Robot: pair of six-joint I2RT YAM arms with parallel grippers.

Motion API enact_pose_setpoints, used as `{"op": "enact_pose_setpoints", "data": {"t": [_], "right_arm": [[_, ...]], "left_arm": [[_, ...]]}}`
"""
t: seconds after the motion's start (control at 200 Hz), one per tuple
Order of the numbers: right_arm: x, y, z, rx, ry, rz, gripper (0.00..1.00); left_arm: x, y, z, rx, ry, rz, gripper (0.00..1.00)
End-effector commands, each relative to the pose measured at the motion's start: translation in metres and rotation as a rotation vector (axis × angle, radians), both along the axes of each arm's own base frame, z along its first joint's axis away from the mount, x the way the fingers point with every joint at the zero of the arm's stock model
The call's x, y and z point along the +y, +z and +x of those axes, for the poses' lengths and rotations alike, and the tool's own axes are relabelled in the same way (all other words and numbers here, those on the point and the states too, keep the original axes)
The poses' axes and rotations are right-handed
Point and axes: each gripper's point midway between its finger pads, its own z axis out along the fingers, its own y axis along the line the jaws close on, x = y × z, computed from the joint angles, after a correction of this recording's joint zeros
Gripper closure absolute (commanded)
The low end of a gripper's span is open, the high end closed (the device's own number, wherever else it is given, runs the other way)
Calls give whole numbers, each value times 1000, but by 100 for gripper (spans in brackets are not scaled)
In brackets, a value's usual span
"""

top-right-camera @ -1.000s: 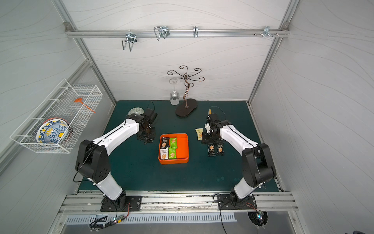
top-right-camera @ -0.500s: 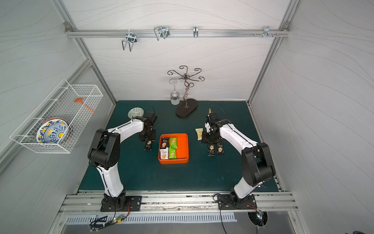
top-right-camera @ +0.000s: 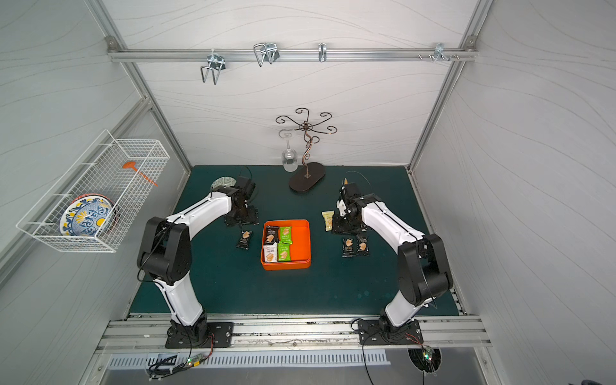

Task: Take the cookies out of the storage box
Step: Place the cookie at the center of the board, then pick up the cookie from the storage box.

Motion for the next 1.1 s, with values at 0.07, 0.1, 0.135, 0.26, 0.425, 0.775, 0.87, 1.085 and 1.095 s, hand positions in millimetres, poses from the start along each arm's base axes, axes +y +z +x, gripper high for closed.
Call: {"op": "enact_pose_setpoints", "data": {"t": [0.07,0.1,0.135,0.26,0.425,0.775,0.87,1.085,1.095], "right_arm": [[0,2,-1,5,9,-1,56],[1,3,0,3,9,1,55],[1,4,0,1,7,3,56],[2,6,1,-11,8,10,55],[1,8,1,-21,6,13,56],[-1,6,-4,-27,2,19,56],[-1,6,-5,-28,4,21,56],[-3,3,-5,-27,6,17,56],[-3,3,-6,-26,4,17,55]], "left_arm": [[-10,65,-2,-120,18,-82,1],[-14,70,-4,-130,16,-96,1],[-20,75,-7,-138,7,-113,1],[-42,78,-18,-118,-7,-181,1],[-80,74,-30,-103,-64,-196,1],[-146,53,-33,-46,-145,-194,8],[-155,39,-34,-14,-164,-161,10],[-169,5,-35,63,-162,-152,17],[-170,4,-34,65,-162,-155,17]]}}
